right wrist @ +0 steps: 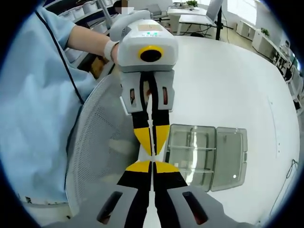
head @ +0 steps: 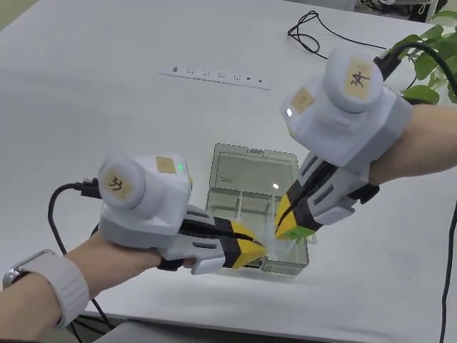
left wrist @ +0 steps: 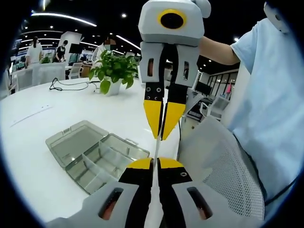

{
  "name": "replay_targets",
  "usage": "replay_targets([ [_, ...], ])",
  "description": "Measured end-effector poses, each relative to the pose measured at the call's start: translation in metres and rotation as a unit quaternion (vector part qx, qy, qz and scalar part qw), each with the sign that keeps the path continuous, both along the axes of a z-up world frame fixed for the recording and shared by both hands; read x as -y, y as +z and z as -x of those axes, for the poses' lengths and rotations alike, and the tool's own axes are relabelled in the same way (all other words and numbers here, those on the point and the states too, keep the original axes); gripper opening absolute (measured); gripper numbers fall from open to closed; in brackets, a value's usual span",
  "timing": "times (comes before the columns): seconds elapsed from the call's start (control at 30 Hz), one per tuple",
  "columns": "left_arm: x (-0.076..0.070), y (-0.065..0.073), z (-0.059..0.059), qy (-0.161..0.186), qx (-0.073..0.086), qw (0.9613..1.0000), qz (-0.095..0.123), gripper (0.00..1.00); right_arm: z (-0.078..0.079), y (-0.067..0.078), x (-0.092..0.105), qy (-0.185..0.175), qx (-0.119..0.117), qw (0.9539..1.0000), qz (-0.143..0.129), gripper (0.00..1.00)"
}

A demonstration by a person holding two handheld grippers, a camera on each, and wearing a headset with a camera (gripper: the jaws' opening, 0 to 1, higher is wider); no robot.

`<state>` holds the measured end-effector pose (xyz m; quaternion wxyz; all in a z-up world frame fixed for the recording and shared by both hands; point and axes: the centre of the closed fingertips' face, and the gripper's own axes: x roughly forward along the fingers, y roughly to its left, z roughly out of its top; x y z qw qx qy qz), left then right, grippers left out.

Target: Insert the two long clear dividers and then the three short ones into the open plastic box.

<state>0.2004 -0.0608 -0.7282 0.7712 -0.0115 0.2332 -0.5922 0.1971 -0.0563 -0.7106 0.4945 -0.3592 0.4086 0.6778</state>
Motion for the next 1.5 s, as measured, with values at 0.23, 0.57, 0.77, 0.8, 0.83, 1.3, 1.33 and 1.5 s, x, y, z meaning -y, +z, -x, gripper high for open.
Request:
replay_targets([
  [0.23, -0.011, -0.007, -0.011, 0.039, 0.000, 0.9992, -0.011, 0.21, -0.003, -0.002, 0.000, -0.009, -0.002, 1.0000, 0.002, 0.02],
  [0.57, -0.034, -0.020, -0.025, 0.101, 0.000, 0.9942, -0.036, 0.58, -0.030, -0.009, 0.003, -0.060, 0.008, 0.9981, 0.010, 0.02],
  [0.77, -0.044, -0.026, -0.030, 0.127, -0.006, 0.9908, -0.046, 0.71, -0.046, -0.016, 0.004, -0.069, 0.027, 0.9972, 0.014, 0.02],
  [0.8, -0.045, -0.026, -0.031, 0.131, -0.009, 0.9901, -0.047, 0.73, -0.048, -0.016, 0.004, -0.070, 0.029, 0.9970, 0.014, 0.02],
  [0.83, -0.046, -0.027, -0.031, 0.134, -0.007, 0.9898, -0.048, 0.77, -0.047, -0.016, 0.003, -0.074, 0.030, 0.9967, 0.014, 0.02],
  [1.3, -0.061, -0.036, -0.035, 0.164, -0.014, 0.9839, -0.069, 1.00, -0.072, -0.032, -0.004, -0.106, 0.036, 0.9937, 0.004, 0.02],
  [1.33, -0.061, -0.037, -0.035, 0.164, -0.014, 0.9839, -0.069, 1.00, -0.071, -0.033, -0.004, -0.106, 0.035, 0.9938, 0.003, 0.02],
  [1.5, -0.062, -0.039, -0.033, 0.164, -0.018, 0.9837, -0.071, 0.99, -0.074, -0.040, -0.005, -0.100, 0.039, 0.9942, -0.001, 0.02],
])
